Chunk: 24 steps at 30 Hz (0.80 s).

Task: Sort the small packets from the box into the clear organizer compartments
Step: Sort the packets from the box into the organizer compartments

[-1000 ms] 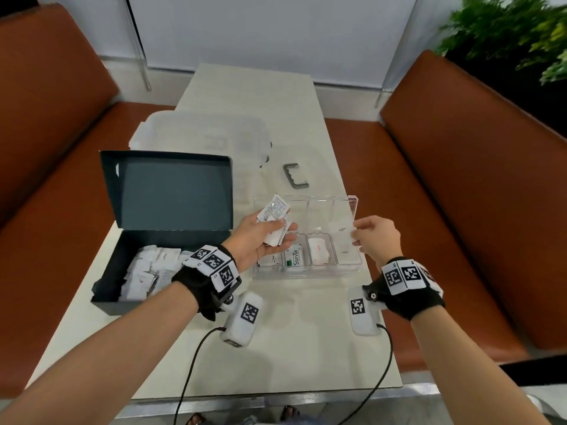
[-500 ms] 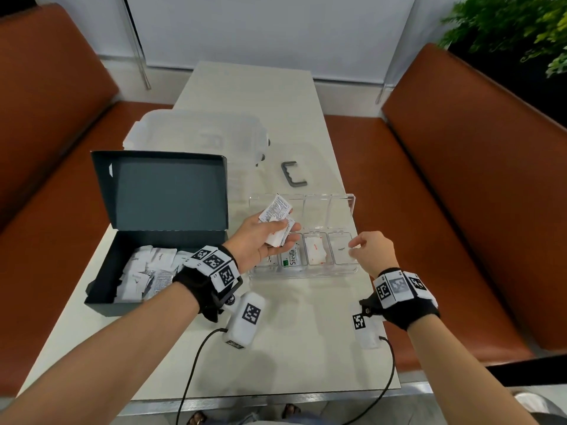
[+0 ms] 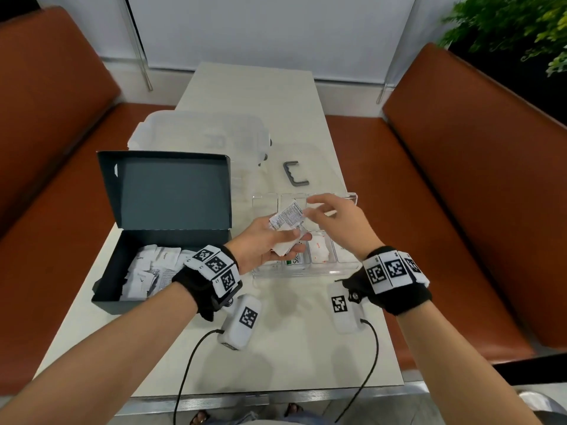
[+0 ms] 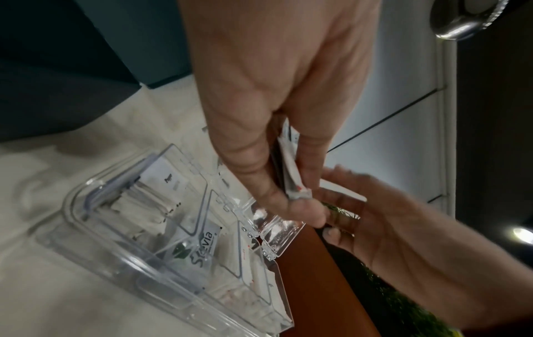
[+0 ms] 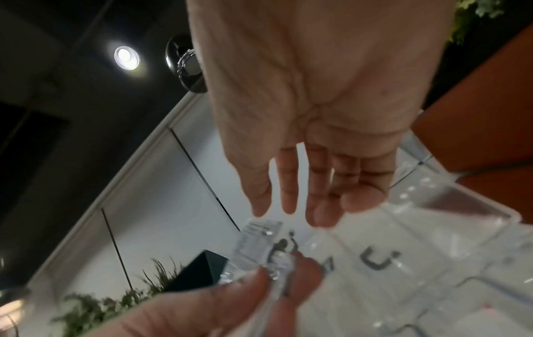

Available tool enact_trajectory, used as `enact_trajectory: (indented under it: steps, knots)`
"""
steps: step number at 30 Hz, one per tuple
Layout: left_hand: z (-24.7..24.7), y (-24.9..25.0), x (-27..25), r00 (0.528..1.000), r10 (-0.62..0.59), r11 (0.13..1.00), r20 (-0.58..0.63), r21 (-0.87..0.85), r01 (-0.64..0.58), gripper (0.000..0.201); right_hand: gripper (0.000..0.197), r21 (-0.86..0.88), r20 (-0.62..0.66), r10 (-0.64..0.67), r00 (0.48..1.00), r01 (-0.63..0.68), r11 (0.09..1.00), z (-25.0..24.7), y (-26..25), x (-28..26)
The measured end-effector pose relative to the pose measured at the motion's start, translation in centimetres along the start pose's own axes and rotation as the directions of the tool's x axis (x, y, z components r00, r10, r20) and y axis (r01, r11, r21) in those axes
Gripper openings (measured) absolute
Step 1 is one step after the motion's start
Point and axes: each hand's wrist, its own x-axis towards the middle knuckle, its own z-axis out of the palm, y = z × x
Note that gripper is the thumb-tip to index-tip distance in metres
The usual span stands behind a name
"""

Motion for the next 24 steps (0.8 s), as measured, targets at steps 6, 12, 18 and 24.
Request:
enact_trajectory:
  steps: [6,12,18,24]
  knots:
    - [-0.3,0.4,-0.6,1.000,0.015,1.000,0.010,0.007,-0.015,0.041,0.006,0.196,0.053,0.003,0.999,-0.014,0.980,1.5,-0.9,0.2]
    - [-1.5,-0.1,-1.2,0.997,-0.008,0.997,-0.074,-0.079,0.002,0.025,0.004,0.431,-0.081,0.057,0.995,-0.017,0.902,1.7,-0.4,0.0]
    - [-2.7,-0.1,-1.3,0.970,-0.015,0.960,-0.242,-0.274,-0.053,0.021,0.017,0.418,-0.210,-0.029,0.977,0.117,0.901,3.1,-0.6,-1.1]
    - [-3.1,0.7,-1.5,0.955,0.044,0.972,-0.293,-0.210,-0.109,0.021,0.026,0.291,-0.168,-0.134,0.977,0.180,0.940,4.8,-1.2,-1.7]
